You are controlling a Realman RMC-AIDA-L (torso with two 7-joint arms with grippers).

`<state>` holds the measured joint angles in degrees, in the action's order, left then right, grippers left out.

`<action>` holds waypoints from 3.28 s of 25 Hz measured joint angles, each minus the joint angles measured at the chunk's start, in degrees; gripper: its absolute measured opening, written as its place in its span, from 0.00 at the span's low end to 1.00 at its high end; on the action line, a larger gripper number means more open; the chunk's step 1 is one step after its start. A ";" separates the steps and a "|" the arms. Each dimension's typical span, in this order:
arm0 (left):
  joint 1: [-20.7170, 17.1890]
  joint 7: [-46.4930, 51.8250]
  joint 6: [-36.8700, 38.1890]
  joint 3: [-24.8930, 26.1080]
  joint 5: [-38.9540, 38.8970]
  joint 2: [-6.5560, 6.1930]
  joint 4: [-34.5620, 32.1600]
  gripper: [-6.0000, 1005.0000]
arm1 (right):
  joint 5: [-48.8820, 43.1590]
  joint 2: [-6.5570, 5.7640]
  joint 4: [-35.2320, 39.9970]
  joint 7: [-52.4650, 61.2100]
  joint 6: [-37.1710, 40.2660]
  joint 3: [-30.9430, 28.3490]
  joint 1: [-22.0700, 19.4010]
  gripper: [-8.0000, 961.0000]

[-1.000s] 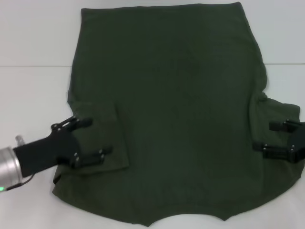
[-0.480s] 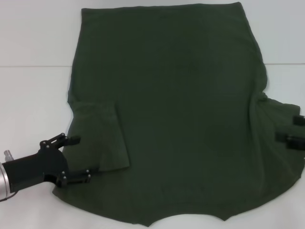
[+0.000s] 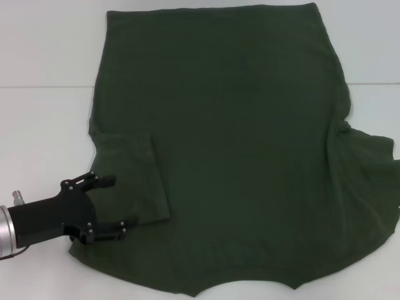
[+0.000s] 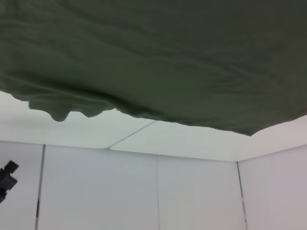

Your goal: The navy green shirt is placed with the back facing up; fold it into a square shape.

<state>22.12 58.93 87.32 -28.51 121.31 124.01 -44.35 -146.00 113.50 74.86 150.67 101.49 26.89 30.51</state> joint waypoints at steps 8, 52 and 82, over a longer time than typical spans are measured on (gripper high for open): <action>-0.27 -1.49 0.34 0.32 0.40 0.04 0.07 0.93 | -14.69 1.31 -3.10 2.15 -4.99 3.61 7.13 0.93; 0.23 -2.77 -1.72 0.47 -0.28 0.18 0.84 0.93 | -12.83 -0.16 -32.48 -1.35 -34.74 10.91 11.71 0.83; -0.17 -3.41 -1.86 1.14 -1.00 0.18 1.19 0.93 | -13.53 -0.66 -32.32 -0.60 -34.34 13.39 11.75 0.08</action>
<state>21.95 55.52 85.46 -27.36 120.32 124.19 -43.16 -159.52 112.84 42.54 150.07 67.15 40.28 42.26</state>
